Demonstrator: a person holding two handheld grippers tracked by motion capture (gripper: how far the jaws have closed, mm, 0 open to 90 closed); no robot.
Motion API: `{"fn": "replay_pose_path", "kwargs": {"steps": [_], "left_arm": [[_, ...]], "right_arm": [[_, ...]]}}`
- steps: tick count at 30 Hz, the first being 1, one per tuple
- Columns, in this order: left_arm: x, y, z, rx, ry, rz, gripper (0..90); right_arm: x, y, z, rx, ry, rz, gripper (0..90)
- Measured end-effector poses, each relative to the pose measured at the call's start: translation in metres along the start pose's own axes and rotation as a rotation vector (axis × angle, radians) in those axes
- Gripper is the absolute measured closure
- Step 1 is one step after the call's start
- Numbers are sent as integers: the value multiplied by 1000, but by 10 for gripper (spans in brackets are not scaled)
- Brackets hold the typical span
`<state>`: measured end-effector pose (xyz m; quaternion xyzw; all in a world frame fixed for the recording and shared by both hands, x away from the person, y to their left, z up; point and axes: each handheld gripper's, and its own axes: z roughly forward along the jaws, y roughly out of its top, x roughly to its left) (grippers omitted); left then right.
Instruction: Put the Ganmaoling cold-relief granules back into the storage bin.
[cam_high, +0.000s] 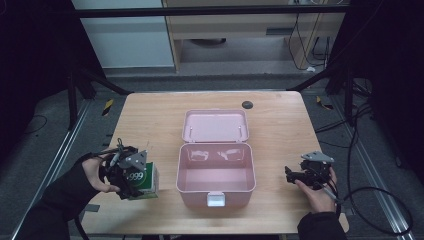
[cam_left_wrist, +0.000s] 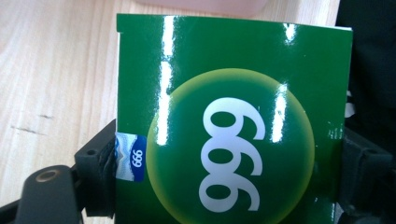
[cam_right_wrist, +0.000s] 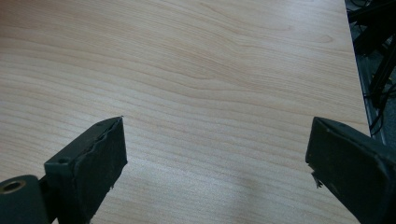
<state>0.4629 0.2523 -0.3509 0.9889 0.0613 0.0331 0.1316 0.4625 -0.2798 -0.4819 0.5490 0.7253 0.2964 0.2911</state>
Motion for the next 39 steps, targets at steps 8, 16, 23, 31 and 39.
{"fn": "replay_pose_path", "kwargs": {"steps": [8, 16, 23, 31, 39], "left_arm": [[3, 16, -16, 6, 21, 21, 143], [5, 31, -29, -2, 40, 30, 143], [8, 42, -37, -17, 45, 42, 143], [11, 58, -48, -20, 50, 54, 143], [12, 72, -51, -33, 44, 67, 144]], "right_arm": [[0, 0, 0, -1, 0, -1, 56], [0, 0, 0, -1, 0, -1, 56], [-1, 0, 0, -2, 1, 1, 55], [-1, 0, 0, -3, 3, -1, 56], [-1, 0, 0, -4, 3, 2, 56]]}}
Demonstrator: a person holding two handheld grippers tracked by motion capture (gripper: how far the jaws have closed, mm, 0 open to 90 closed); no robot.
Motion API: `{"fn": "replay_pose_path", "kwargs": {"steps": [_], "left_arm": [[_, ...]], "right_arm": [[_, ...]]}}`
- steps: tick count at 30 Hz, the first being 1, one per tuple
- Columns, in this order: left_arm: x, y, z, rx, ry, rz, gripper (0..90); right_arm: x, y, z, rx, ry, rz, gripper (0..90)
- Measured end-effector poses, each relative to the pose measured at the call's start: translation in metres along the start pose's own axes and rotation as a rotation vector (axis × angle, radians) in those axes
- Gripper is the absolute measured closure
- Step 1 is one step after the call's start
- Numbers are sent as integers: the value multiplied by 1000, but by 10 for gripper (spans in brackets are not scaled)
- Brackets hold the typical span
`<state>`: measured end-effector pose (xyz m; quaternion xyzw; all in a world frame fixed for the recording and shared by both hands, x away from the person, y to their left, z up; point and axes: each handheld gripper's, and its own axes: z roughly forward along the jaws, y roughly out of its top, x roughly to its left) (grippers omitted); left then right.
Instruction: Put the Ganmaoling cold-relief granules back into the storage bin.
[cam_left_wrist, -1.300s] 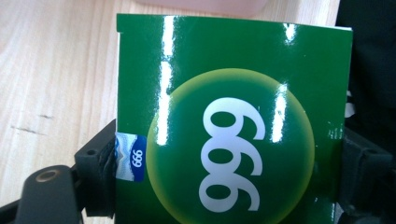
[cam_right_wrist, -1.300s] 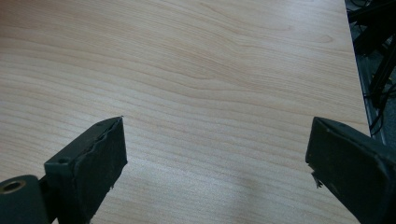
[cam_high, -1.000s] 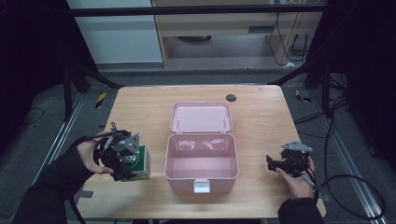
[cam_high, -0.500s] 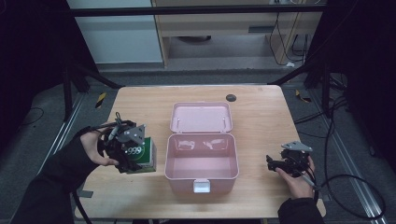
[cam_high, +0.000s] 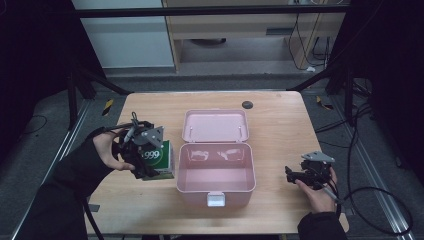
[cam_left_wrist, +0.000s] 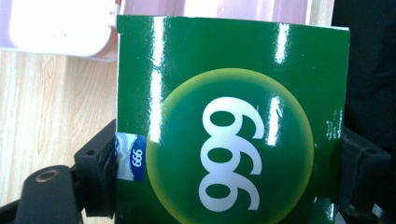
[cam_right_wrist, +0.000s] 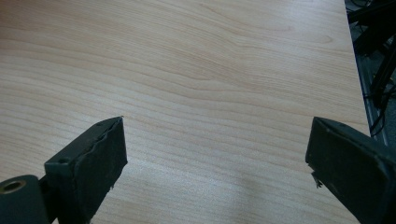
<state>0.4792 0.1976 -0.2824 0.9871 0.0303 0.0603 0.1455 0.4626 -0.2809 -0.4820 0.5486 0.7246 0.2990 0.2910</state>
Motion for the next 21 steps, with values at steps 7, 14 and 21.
{"fn": "replay_pose_path", "kwargs": {"steps": [7, 14, 21], "left_arm": [[2, 13, 2, -10, -12, 18, 144], [3, 25, 4, -25, -22, 34, 144], [7, 36, 9, -31, -29, 46, 144]], "right_arm": [[0, 0, 0, 0, 2, 1, 56], [0, 0, 0, -2, 2, 5, 56], [0, 0, -1, -4, 2, 8, 56]]}}
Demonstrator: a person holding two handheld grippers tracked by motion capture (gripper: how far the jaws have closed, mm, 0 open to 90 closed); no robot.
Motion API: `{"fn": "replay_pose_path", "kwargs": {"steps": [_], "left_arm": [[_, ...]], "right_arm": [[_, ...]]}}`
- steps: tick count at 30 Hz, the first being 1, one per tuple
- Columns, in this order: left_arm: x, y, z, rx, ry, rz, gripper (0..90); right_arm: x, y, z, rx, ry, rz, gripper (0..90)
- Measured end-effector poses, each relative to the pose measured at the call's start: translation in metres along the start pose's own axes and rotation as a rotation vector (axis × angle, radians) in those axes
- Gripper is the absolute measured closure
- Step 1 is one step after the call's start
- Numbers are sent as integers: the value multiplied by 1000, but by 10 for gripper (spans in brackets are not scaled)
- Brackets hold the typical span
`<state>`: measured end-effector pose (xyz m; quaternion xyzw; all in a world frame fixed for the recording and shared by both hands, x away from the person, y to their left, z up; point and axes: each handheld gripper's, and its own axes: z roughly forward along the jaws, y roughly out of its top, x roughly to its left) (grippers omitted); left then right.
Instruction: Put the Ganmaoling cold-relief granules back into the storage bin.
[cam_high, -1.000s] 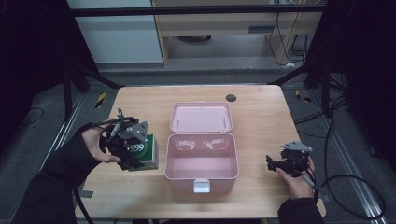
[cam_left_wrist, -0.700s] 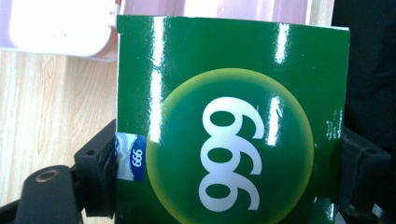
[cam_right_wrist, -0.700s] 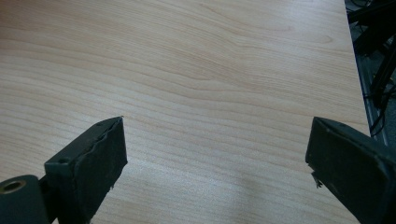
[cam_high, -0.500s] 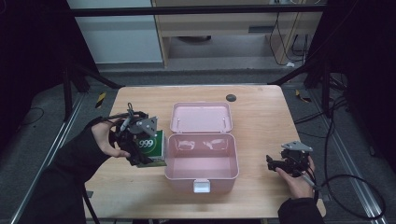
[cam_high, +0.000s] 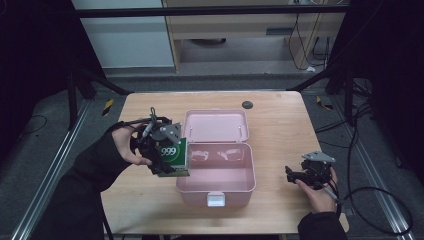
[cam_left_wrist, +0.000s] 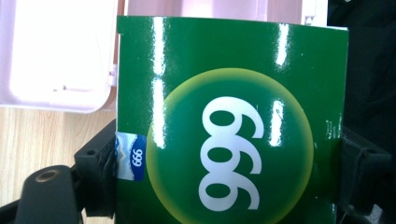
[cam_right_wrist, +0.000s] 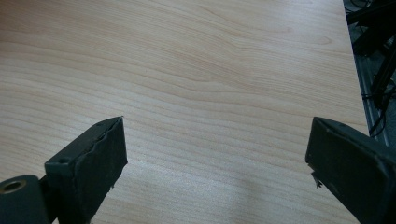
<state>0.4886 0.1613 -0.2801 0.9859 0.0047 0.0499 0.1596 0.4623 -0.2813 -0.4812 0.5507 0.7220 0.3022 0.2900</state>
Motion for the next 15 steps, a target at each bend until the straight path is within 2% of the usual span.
{"fn": "replay_pose_path", "kwargs": {"steps": [7, 15], "left_arm": [[2, 14, 6, 0, -6, 22, 144], [5, 30, 16, -21, -20, 36, 144]], "right_arm": [[0, 0, 0, 2, 0, -4, 56], [0, 0, 1, 0, 1, -13, 56]]}}
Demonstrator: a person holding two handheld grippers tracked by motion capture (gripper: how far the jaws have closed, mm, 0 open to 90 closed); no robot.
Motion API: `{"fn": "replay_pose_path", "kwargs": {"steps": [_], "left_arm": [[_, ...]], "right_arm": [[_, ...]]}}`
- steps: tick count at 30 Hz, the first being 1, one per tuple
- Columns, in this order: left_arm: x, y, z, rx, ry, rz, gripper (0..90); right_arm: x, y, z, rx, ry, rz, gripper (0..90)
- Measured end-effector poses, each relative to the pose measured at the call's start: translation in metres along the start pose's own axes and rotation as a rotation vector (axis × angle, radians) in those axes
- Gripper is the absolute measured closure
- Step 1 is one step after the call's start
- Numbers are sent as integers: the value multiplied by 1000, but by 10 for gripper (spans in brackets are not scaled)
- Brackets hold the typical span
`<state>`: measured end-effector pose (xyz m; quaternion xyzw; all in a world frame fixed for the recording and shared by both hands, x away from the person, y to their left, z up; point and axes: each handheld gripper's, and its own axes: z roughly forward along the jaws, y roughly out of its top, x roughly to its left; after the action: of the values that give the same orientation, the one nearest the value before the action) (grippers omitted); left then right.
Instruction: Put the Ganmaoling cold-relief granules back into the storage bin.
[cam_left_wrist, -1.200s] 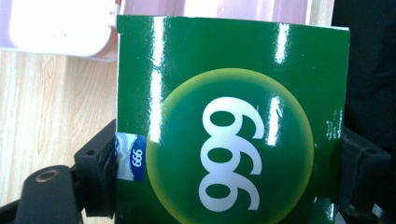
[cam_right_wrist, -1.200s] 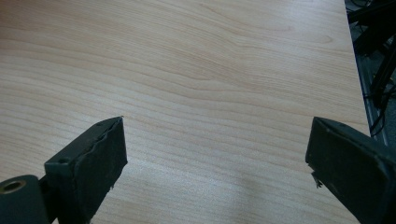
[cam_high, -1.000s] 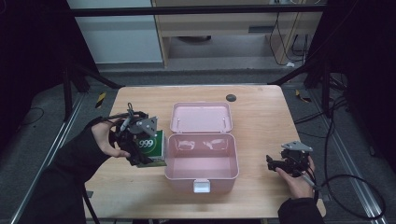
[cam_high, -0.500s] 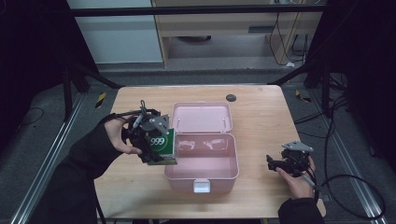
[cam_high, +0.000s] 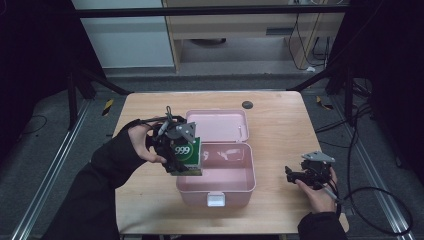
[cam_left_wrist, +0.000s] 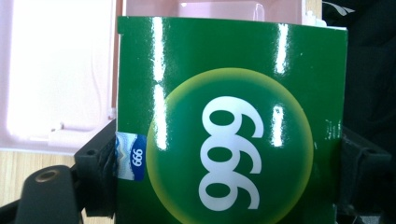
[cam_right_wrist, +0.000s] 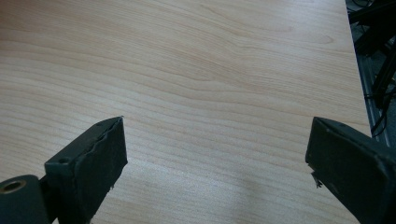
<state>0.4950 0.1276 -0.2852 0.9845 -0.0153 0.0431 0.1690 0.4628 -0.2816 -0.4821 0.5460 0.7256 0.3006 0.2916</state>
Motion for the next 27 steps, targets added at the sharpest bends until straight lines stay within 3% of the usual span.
{"fn": "replay_pose_path", "kwargs": {"steps": [13, 27], "left_arm": [[6, 12, 22, 6, -12, 9, 144], [5, 10, 43, 37, -36, 17, 144]], "right_arm": [[0, 0, 0, 4, 5, 3, 56], [1, 0, 1, 8, 7, 3, 55]]}}
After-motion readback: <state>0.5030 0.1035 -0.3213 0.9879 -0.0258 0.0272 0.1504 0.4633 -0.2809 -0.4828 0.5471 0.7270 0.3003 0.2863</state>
